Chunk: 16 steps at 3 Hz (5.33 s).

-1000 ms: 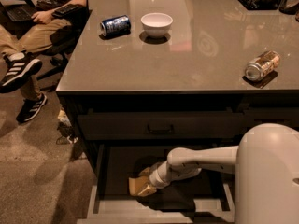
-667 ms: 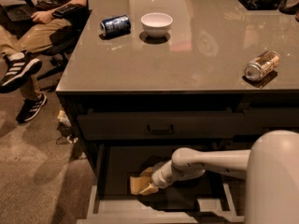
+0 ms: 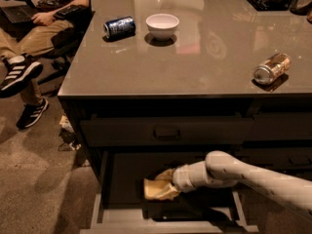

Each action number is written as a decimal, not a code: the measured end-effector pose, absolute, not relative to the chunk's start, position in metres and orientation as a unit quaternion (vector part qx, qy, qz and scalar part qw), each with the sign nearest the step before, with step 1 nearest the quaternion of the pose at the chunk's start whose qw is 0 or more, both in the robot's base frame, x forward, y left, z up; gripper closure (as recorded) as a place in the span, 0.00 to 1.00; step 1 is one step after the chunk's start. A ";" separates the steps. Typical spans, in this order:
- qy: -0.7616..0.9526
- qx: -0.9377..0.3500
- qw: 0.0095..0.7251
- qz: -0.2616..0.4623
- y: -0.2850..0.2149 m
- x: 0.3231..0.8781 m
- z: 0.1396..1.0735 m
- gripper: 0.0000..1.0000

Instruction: Pick sponge from middle drawer and place on counter

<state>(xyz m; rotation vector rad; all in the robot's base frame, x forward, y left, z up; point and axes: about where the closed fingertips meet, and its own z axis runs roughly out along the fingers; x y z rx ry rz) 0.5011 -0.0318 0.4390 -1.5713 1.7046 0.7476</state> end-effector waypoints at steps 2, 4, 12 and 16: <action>0.632 -0.600 0.383 0.307 -0.067 0.487 0.480 1.00; 0.615 -0.611 0.420 0.268 -0.101 0.486 0.553 1.00; 0.508 -0.651 0.560 0.063 -0.214 0.542 0.901 1.00; 0.542 -0.610 0.572 0.078 -0.180 0.665 0.928 1.00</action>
Offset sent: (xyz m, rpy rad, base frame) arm -0.0068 -0.0270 0.0361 0.0734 -0.0411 0.0072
